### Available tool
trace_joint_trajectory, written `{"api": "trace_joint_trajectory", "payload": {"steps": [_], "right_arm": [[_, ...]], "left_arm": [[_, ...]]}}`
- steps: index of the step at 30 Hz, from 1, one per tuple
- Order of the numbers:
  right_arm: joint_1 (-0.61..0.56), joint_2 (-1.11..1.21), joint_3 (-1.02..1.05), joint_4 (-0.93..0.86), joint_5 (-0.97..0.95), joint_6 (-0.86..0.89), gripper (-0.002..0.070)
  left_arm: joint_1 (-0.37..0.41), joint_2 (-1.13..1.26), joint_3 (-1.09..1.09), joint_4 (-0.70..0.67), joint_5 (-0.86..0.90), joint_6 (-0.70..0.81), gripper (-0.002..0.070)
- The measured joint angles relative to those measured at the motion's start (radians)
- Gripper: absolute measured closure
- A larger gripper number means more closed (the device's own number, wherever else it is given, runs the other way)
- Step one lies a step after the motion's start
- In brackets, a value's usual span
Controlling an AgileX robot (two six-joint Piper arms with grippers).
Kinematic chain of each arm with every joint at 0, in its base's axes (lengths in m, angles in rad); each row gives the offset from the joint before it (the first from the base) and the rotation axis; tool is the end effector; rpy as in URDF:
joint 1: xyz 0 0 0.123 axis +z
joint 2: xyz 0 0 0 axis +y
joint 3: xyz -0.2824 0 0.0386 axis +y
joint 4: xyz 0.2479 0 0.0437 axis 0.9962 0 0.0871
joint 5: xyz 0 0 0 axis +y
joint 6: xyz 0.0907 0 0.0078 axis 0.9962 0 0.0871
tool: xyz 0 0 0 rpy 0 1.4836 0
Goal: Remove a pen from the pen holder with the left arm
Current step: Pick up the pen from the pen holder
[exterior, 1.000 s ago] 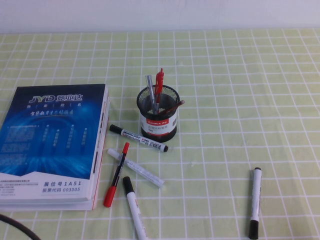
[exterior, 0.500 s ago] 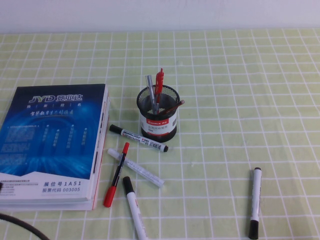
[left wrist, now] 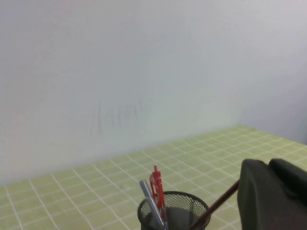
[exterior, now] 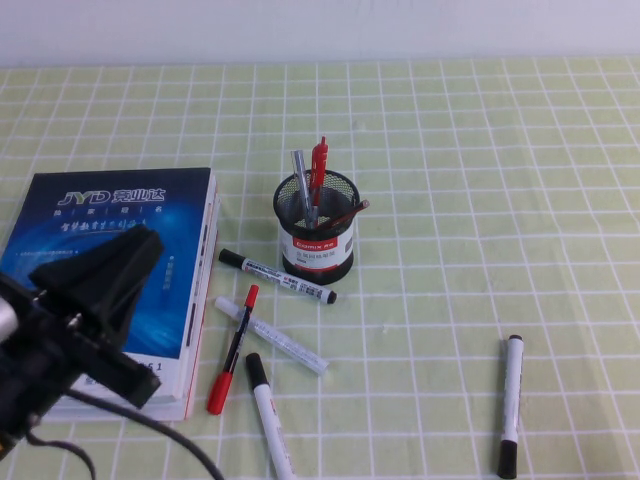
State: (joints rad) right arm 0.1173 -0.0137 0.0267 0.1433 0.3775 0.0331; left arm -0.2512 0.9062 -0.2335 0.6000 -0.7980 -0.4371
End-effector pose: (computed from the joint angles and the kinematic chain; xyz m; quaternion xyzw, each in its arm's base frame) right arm 0.0514 0.0109 0.1712 0.0041 0.8046 0.1049 0.5844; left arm 0.1459 -0.0754 0.2584 0.2373 0.6248 -0.2248 0.7091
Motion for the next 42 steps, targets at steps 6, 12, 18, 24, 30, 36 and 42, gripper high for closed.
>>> {"api": "trace_joint_trajectory", "payload": {"steps": [6, 12, 18, 24, 30, 36, 42], "right_arm": [[0.0, 0.0, 0.0, 0.0, 0.0, 0.0, 0.0691], [0.0, 0.0, 0.0, 0.0, 0.0, 0.0, 0.0691], [0.0, 0.0, 0.0, 0.0, 0.0, 0.0, 0.0691], [0.0, 0.0, 0.0, 0.0, 0.0, 0.0, 0.0691], [0.0, 0.0, 0.0, 0.0, 0.0, 0.0, 0.0691], [0.0, 0.0, 0.0, 0.0, 0.0, 0.0, 0.0691], [0.0, 0.0, 0.0, 0.0, 0.0, 0.0, 0.0691]], "left_arm": [[-0.017, 0.252, -0.058, 0.009, -0.11, 0.0, 0.0676], [-0.077, 0.428, -0.134, 0.007, -0.172, 0.016, 0.0676], [-0.217, 0.538, -0.235, -0.065, -0.092, 0.108, 0.0676], [-0.268, 0.627, -0.313, -0.137, -0.09, 0.151, 0.0676], [-0.305, 0.704, -0.415, -0.122, -0.003, 0.152, 0.0603], [-0.306, 0.749, -0.462, -0.126, 0.024, 0.153, 0.0414], [-0.306, 0.815, -0.533, -0.126, 0.032, 0.157, 0.0364]]}}
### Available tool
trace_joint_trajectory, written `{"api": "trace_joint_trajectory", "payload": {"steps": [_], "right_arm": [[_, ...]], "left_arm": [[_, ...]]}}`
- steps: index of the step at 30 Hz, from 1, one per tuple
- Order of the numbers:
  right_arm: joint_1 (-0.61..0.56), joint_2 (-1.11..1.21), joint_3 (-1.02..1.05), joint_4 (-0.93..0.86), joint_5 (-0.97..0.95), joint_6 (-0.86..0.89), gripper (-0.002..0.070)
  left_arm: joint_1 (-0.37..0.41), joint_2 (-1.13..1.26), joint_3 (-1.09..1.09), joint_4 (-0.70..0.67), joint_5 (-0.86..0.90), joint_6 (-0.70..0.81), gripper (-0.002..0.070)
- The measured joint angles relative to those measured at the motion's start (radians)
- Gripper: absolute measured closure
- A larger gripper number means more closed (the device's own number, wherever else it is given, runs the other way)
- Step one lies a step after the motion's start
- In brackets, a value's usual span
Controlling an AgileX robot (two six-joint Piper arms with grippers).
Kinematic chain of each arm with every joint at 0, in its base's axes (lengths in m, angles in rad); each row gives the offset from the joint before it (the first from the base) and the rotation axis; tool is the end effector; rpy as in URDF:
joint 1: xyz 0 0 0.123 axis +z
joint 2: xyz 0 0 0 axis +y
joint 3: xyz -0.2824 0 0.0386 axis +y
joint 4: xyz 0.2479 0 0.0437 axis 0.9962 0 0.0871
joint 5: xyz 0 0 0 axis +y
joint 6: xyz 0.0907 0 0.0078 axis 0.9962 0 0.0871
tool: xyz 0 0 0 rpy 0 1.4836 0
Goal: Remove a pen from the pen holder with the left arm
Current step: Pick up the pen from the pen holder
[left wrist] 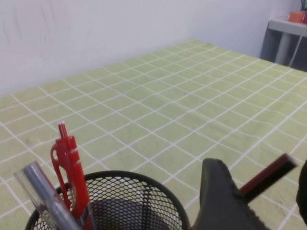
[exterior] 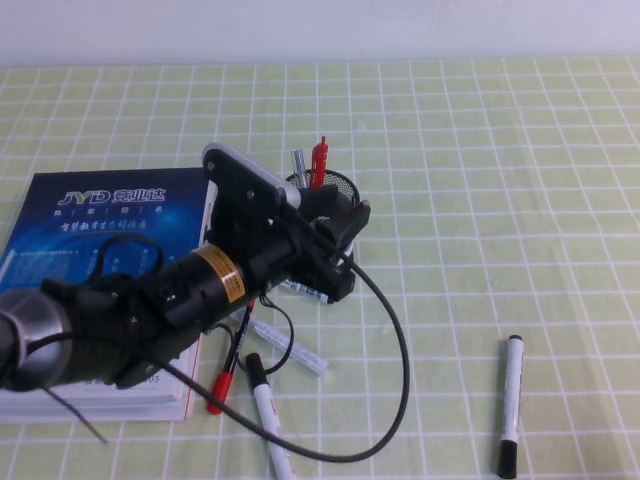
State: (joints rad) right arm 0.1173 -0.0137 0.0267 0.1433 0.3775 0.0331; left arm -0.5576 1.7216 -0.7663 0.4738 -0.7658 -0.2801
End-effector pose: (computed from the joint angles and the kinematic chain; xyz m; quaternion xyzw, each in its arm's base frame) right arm 0.0514 0.0109 0.1712 0.0041 0.8046 0.1049 0.5844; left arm 0.2772 -0.2068 0.2053 0.3321 0.6822 -0.2717 0.5920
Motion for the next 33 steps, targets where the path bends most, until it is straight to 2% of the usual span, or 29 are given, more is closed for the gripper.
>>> {"api": "trace_joint_trajectory", "payload": {"steps": [14, 18, 24, 33], "right_arm": [[0.0, 0.0, 0.0, 0.0, 0.0, 0.0, 0.0691], [0.0, 0.0, 0.0, 0.0, 0.0, 0.0, 0.0691], [0.0, 0.0, 0.0, 0.0, 0.0, 0.0, 0.0691], [0.0, 0.0, 0.0, 0.0, 0.0, 0.0, 0.0691]], "left_arm": [[0.0, 0.086, -0.079, 0.008, 0.025, 0.0, 0.0363], [0.0, 0.087, -0.081, 0.008, 0.025, 0.0, 0.0429], [0.0, 0.084, -0.093, 0.0, 0.003, 0.025, 0.0587], [0.0, 0.082, -0.093, 0.0, -0.004, 0.032, 0.0596]]}}
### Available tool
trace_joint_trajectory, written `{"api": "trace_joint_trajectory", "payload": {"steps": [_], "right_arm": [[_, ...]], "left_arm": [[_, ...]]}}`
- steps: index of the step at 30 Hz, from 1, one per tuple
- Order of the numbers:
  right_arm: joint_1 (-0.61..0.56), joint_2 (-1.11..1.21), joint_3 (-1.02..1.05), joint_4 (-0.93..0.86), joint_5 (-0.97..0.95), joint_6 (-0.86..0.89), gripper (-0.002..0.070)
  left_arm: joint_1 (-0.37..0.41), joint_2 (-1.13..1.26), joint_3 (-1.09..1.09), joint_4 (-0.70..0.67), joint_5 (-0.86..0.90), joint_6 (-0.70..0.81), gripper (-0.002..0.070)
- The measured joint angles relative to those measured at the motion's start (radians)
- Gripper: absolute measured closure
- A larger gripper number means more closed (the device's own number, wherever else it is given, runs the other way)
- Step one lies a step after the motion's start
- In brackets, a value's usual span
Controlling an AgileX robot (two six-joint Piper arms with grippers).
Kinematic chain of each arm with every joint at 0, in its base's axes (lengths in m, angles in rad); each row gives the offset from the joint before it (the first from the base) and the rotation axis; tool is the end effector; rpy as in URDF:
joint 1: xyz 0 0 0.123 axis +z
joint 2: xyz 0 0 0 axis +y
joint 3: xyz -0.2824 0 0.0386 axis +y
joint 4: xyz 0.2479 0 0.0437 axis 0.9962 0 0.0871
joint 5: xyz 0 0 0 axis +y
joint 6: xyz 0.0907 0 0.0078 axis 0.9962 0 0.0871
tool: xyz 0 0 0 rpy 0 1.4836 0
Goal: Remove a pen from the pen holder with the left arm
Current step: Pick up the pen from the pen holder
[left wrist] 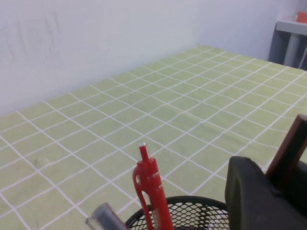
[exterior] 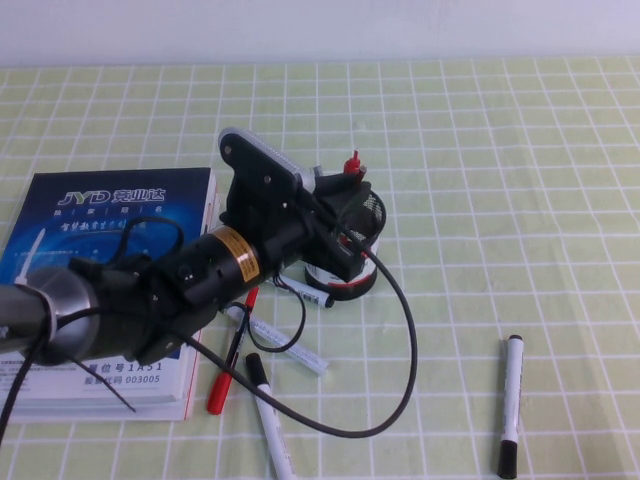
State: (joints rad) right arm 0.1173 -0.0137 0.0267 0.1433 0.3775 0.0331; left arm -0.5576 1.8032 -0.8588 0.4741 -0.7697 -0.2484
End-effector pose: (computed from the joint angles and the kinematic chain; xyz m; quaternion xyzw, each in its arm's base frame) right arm 0.0514 0.0109 0.1712 0.0041 0.8046 0.1049 0.5844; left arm 0.2976 -0.2196 0.2011 0.3423 0.6720 -0.2636 0.6014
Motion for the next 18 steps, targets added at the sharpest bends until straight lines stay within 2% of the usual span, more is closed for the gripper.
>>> {"api": "trace_joint_trajectory", "payload": {"steps": [6, 18], "right_arm": [[0.0, 0.0, 0.0, 0.0, 0.0, 0.0, 0.0691], [0.0, 0.0, 0.0, 0.0, 0.0, 0.0, 0.0691]], "left_arm": [[0.0, -0.049, 0.0, 0.0, 0.062, 0.046, 0.0648], [0.0, -0.269, 0.002, 0.003, 0.167, 0.054, 0.0651]]}}
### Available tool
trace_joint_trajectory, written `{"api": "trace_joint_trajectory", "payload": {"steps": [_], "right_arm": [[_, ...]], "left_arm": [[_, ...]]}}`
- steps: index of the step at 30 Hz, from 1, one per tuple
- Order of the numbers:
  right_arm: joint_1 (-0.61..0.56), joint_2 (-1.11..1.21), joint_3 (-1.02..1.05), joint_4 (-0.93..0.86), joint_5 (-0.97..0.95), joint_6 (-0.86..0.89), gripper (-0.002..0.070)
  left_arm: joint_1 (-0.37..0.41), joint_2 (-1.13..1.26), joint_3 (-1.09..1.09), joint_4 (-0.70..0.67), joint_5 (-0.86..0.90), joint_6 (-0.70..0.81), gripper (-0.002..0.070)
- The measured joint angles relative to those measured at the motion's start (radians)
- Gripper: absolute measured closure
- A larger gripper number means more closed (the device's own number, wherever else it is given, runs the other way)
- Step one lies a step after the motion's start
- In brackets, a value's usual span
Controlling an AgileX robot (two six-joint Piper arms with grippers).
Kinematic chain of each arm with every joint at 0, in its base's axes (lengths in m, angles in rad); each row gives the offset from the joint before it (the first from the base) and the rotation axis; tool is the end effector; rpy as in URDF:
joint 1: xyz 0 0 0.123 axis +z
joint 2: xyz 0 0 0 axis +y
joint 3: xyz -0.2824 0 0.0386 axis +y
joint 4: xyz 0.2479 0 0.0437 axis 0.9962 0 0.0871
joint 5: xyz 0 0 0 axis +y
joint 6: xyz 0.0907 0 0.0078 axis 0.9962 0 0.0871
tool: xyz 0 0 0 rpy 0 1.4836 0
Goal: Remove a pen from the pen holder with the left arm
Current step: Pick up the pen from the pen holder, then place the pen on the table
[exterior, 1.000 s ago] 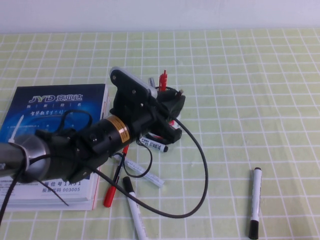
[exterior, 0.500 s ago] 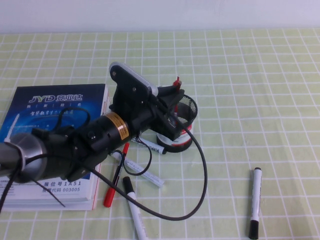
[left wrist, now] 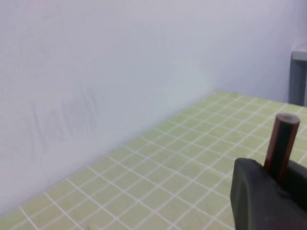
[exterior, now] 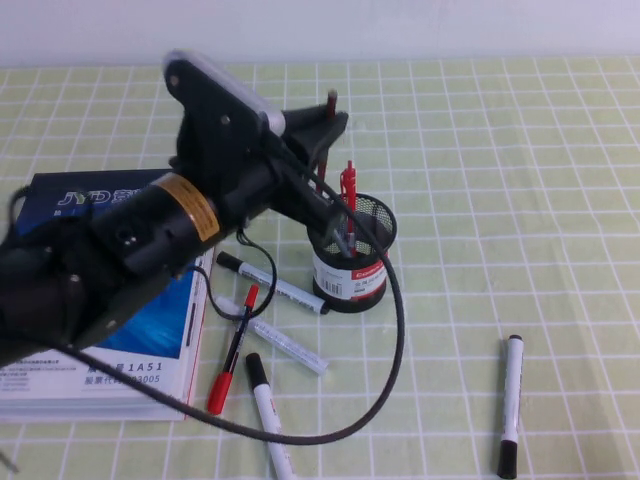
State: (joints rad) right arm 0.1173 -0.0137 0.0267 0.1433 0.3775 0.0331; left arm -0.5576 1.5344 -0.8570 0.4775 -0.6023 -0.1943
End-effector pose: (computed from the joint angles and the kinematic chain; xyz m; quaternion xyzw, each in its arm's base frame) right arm 0.0514 0.0109 0.1712 0.0041 0.8046 0.1049 0.5844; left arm 0.2732 -0.1982 0.2815 0.3518 0.6297 -0.2124 0.6592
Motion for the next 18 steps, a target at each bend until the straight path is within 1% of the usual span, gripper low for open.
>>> {"api": "trace_joint_trajectory", "payload": {"steps": [4, 7, 10, 12, 14, 18], "right_arm": [[0.0, 0.0, 0.0, 0.0, 0.0, 0.0, 0.0691], [0.0, 0.0, 0.0, 0.0, 0.0, 0.0, 0.0691], [0.0, 0.0, 0.0, 0.0, 0.0, 0.0, 0.0691], [0.0, 0.0, 0.0, 0.0, 0.0, 0.0, 0.0691], [0.0, 0.0, 0.0, 0.0, 0.0, 0.0, 0.0691], [0.0, 0.0, 0.0, 0.0, 0.0, 0.0, 0.0691]], "left_arm": [[0.0, -0.097, 0.0, 0.015, 0.051, -0.026, 0.0651], [0.0, -0.159, 0.0, 0.104, 0.106, -0.157, 0.0651], [-0.016, -0.211, 0.0, 0.231, 0.16, -0.314, 0.0651], [-0.045, -0.237, 0.0, 0.285, 0.199, -0.37, 0.0651], [-0.09, -0.249, 0.0, 0.314, 0.247, -0.401, 0.0651], [-0.191, -0.25, 0.001, 0.329, 0.338, -0.42, 0.0651]]}}
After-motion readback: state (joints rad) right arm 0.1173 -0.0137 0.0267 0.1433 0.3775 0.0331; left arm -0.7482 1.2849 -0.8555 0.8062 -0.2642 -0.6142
